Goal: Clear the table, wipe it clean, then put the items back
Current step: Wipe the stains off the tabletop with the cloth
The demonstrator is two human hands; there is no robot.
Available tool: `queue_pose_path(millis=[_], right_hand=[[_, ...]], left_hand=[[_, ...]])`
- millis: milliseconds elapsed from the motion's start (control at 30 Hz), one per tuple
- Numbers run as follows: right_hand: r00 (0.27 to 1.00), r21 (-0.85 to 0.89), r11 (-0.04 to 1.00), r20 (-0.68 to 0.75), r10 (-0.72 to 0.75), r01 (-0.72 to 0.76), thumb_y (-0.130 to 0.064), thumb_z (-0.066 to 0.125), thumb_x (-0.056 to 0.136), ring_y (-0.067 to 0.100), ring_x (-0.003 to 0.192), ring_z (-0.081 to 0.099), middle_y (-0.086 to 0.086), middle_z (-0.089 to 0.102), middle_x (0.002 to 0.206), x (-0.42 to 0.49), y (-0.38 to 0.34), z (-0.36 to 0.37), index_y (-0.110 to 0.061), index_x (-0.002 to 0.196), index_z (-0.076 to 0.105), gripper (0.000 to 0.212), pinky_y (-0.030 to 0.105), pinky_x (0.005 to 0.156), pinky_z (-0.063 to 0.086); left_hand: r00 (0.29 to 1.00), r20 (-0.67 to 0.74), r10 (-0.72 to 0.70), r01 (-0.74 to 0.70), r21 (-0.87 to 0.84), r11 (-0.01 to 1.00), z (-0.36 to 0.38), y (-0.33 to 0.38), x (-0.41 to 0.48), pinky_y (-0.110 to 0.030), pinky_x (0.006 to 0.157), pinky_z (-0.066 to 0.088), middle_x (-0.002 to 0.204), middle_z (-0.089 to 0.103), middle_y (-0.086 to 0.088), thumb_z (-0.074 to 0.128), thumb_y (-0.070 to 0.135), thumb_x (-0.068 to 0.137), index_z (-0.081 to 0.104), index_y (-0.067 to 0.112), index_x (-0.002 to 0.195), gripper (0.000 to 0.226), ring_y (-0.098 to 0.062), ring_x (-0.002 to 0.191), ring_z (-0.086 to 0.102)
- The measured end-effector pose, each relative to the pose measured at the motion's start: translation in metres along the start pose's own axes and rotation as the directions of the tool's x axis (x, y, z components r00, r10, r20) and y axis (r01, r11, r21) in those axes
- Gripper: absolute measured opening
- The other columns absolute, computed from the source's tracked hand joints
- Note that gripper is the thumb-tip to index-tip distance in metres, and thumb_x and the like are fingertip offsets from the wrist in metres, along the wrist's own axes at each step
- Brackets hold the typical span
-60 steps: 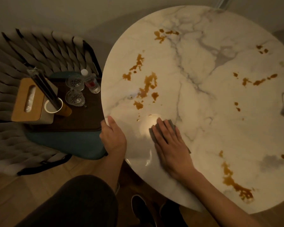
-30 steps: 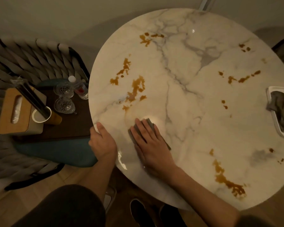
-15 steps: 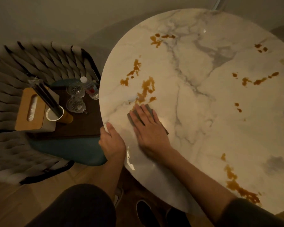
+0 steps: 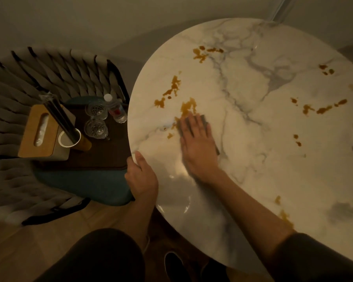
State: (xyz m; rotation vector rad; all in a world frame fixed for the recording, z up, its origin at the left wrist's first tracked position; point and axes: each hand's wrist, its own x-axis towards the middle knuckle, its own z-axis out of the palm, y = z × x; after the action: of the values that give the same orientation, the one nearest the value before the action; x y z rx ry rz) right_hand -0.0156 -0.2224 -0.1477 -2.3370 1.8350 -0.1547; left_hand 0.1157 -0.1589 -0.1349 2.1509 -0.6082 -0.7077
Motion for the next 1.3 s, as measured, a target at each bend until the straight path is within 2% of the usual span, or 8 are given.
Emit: queue_pose_path(millis=[133,367,500,667,833,967,1200,1300], right_hand=[[0.986,0.008,0.988,0.062,-0.157,0.156,-0.029,0.026,0.102,0.028,0.151,0.004,0.007,0.014,0.163,-0.038,0.002,0.0,-0.019,0.154,0.024,0.053,0.045,0.122,0.008],[0.996,0.029,0.995,0.026,0.09,-0.09,-0.029,0.028,0.1,0.025,0.151,0.003,0.007,0.012,0.163,-0.087,0.05,-0.014,-0.018,0.154,0.025,0.055,0.045,0.122,0.008],[0.992,0.046,0.994,0.073,-0.107,0.104,-0.028,0.041,0.096,0.032,0.15,0.01,0.012,0.018,0.162,-0.1,-0.001,0.0,-0.017,0.152,0.03,0.058,0.05,0.12,0.014],[0.914,0.037,0.925,0.141,-0.379,0.378,-0.033,0.031,0.093,0.031,0.149,0.014,0.013,0.021,0.161,-0.05,-0.022,0.008,-0.017,0.152,0.029,0.061,0.051,0.12,0.015],[0.974,0.01,0.978,0.087,-0.21,0.21,-0.027,0.034,0.1,0.027,0.151,0.009,0.01,0.016,0.162,0.0,0.054,-0.013,-0.019,0.153,0.026,0.055,0.048,0.119,0.015],[0.989,0.045,0.993,0.097,-0.116,0.112,-0.028,0.037,0.097,0.033,0.15,0.005,0.013,0.014,0.162,-0.007,0.048,-0.014,-0.016,0.154,0.024,0.059,0.052,0.119,0.017],[0.844,0.166,0.855,0.151,-0.515,0.492,-0.019,0.037,0.094,0.029,0.15,0.01,0.01,0.016,0.162,-0.067,0.014,-0.005,-0.019,0.152,0.025,0.059,0.05,0.12,0.015],[0.891,0.051,0.902,0.14,-0.431,0.428,-0.021,0.04,0.093,0.031,0.148,0.019,0.012,0.025,0.159,-0.032,0.041,-0.009,-0.018,0.151,0.031,0.058,0.05,0.118,0.023]], left_hand=[[1.0,0.007,0.0,0.0,-0.011,1.0,0.001,-0.003,0.001,-0.038,0.091,0.04,0.122,0.059,-0.025,0.032,0.035,0.104,0.055,0.001,0.124,0.046,-0.039,0.113,0.053],[1.0,0.004,0.0,0.0,0.0,1.0,0.001,-0.005,0.003,-0.043,0.091,0.045,0.118,0.06,-0.024,0.031,0.04,0.103,0.055,0.003,0.123,0.048,-0.04,0.109,0.056],[1.0,0.02,-0.024,0.023,0.011,1.0,-0.001,-0.001,0.001,-0.042,0.089,0.044,0.117,0.06,-0.025,0.032,0.038,0.103,0.055,0.004,0.122,0.046,-0.04,0.108,0.056],[0.999,0.032,-0.041,0.04,0.025,0.999,-0.002,0.003,0.001,-0.042,0.096,0.044,0.12,0.061,-0.023,0.032,0.04,0.103,0.057,0.006,0.124,0.047,-0.038,0.11,0.057],[0.999,-0.011,-0.046,0.046,0.072,0.996,0.001,0.013,-0.006,-0.041,0.101,0.039,0.128,0.058,-0.024,0.031,0.037,0.104,0.055,0.005,0.131,0.048,-0.039,0.118,0.052],[0.996,0.003,-0.085,0.084,0.08,0.993,0.0,0.018,-0.009,-0.044,0.103,0.036,0.132,0.054,-0.023,0.029,0.038,0.104,0.05,0.004,0.135,0.05,-0.04,0.122,0.048],[0.979,0.088,-0.187,0.175,0.124,0.977,-0.008,0.016,0.005,-0.046,0.111,0.028,0.142,0.047,-0.017,0.027,0.045,0.103,0.047,0.013,0.14,0.053,-0.037,0.131,0.041],[0.965,0.147,-0.217,0.193,0.159,0.968,-0.01,0.025,0.034,-0.05,0.114,0.025,0.146,0.043,-0.013,0.026,0.051,0.101,0.045,0.015,0.142,0.058,-0.034,0.135,0.038]])
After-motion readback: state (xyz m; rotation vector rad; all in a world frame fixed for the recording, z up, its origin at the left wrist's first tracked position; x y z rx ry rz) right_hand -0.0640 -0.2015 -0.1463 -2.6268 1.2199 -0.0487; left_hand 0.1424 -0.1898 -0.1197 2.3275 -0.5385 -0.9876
